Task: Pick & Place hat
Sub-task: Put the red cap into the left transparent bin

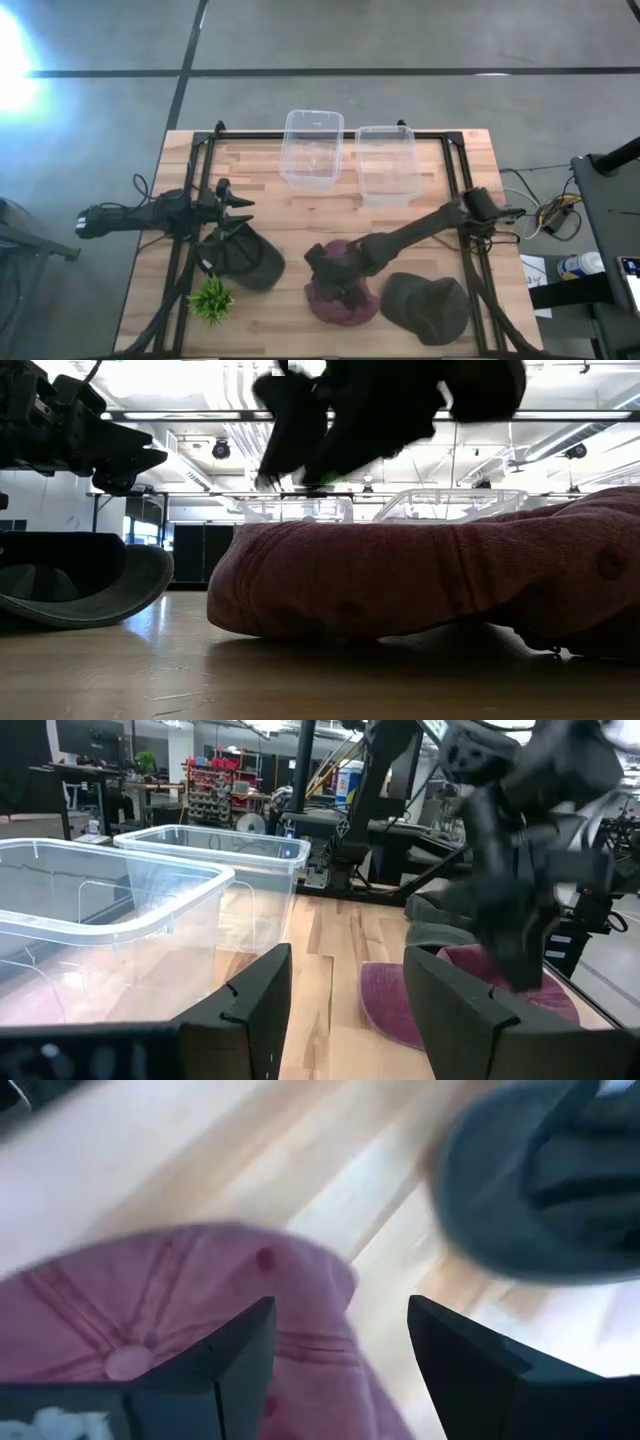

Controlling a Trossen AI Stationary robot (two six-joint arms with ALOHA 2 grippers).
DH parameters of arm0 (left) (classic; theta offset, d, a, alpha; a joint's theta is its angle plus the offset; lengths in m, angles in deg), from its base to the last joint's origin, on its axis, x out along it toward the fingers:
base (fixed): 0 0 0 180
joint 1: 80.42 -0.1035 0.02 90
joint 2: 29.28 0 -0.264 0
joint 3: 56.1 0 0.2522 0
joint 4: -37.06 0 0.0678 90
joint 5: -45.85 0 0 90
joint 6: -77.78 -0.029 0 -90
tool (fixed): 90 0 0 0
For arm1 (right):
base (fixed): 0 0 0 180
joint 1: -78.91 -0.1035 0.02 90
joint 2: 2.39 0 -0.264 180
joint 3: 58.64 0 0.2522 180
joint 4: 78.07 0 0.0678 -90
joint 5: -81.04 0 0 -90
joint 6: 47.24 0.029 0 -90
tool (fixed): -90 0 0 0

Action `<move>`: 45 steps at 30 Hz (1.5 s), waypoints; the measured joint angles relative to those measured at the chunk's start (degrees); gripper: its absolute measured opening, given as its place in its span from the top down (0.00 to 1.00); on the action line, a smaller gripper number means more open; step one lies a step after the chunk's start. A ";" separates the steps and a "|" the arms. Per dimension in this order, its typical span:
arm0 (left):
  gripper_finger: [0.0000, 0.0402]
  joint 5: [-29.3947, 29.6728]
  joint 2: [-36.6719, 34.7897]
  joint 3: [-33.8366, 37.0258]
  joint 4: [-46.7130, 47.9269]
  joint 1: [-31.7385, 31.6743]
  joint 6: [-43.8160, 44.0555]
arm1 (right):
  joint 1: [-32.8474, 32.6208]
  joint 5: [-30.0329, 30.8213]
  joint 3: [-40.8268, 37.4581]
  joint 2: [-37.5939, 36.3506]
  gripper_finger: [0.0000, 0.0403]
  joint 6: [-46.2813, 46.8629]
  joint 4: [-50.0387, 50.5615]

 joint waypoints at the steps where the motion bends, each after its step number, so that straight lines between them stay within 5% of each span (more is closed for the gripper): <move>1: 0.53 -0.02 -0.01 0.01 0.00 -0.01 0.00 | -0.01 -0.02 2.22 1.93 0.44 -0.07 2.80; 6: 0.53 -0.02 -0.02 0.00 0.00 -0.02 0.00 | -0.13 0.93 13.51 11.40 0.44 -1.98 15.04; 9: 0.53 -0.02 -0.02 0.00 0.01 -0.01 0.00 | 0.52 6.16 20.18 16.64 0.44 6.13 17.74; 16: 0.53 -0.02 -0.02 0.01 0.00 -0.01 0.01 | 7.54 7.00 33.50 22.34 0.46 59.49 25.37; 19: 0.53 -0.03 -0.02 0.00 0.00 -0.01 0.00 | 9.01 9.04 34.14 22.87 0.47 71.18 27.52; 28: 0.53 -0.02 -0.02 0.00 0.00 -0.02 0.00 | 7.14 14.47 32.96 10.52 0.47 73.03 31.94; 31: 0.53 -0.02 -0.02 0.01 0.00 -0.01 0.01 | 5.14 16.46 29.07 5.40 0.47 76.99 35.49; 35: 0.53 -0.02 -0.02 0.01 0.00 -0.01 0.00 | 3.29 7.82 15.51 -1.06 0.47 84.52 35.21; 41: 0.53 -0.02 -0.04 0.00 0.00 0.00 0.00 | -0.37 5.41 -10.38 -13.20 0.47 103.39 12.83; 45: 0.53 -0.02 -0.04 0.00 0.00 -0.01 0.00 | -0.72 11.27 -26.05 -21.46 0.47 110.80 1.41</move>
